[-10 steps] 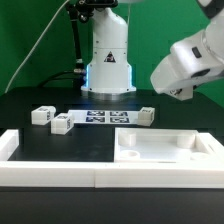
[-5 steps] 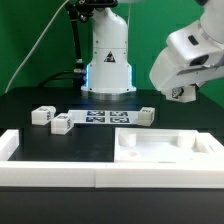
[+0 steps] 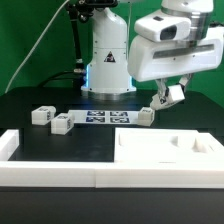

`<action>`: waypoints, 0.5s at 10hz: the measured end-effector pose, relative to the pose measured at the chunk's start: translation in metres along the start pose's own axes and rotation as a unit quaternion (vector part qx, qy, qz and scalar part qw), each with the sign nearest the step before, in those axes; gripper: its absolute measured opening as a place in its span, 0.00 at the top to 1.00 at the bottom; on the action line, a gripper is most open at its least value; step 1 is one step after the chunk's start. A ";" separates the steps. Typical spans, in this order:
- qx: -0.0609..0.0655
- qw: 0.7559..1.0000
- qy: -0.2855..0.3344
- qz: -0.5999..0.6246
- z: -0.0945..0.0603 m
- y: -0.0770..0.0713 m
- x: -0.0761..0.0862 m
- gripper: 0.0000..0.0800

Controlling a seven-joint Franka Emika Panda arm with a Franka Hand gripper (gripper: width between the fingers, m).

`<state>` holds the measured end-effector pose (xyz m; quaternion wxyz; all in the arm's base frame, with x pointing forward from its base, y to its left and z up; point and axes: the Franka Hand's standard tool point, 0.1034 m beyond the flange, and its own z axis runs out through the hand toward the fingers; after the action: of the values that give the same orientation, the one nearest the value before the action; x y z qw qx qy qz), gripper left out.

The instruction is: Assemble one leg

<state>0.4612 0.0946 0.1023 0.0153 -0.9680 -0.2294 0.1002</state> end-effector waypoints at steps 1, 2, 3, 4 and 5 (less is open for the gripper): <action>-0.005 0.999 0.035 -0.004 -0.014 0.007 0.003 0.63; -0.011 0.998 0.065 -0.001 -0.027 0.014 0.001 0.63; -0.023 0.992 0.125 -0.002 -0.027 0.018 0.006 0.63; -0.031 0.987 0.159 -0.005 -0.022 0.020 0.004 0.63; -0.040 0.982 0.187 -0.008 -0.022 0.025 0.004 0.63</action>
Offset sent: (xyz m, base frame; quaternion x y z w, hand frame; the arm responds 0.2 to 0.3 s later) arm 0.0000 0.0000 0.0000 0.0000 0.2377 0.0000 0.9713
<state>0.4807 0.0742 0.1215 0.0196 -0.9677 -0.2342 -0.0917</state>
